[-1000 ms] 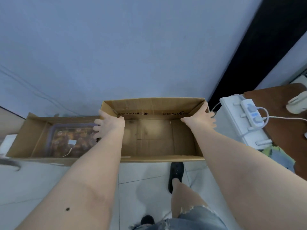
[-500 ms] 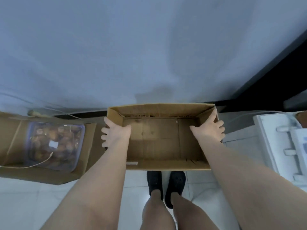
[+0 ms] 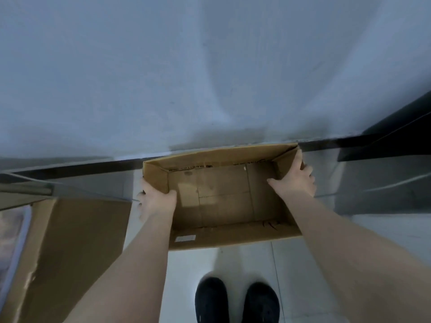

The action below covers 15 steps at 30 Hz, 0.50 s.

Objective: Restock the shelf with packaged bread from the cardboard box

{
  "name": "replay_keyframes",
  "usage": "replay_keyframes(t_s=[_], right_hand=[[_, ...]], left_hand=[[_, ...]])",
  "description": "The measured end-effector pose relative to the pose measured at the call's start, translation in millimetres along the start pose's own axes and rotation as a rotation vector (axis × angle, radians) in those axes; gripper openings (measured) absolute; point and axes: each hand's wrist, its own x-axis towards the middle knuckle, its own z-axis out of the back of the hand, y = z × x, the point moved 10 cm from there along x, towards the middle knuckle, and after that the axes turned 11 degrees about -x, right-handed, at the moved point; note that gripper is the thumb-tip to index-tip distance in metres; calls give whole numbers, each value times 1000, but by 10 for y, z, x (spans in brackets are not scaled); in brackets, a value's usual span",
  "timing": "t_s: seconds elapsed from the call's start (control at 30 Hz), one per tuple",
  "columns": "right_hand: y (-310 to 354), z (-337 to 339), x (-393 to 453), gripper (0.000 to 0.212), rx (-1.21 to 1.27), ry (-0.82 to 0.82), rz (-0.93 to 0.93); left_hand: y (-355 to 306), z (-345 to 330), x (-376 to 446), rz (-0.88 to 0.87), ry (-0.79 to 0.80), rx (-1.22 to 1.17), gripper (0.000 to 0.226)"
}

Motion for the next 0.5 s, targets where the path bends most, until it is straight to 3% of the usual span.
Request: replay_keyframes(t_s=[0.27, 0.5], right_hand=[[164, -832, 910, 108, 82, 76, 19], [295, -907, 1098, 91, -90, 162, 54]], left_hand=[[45, -739, 893, -10, 32, -9, 82], [2, -836, 1105, -58, 56, 152, 80]])
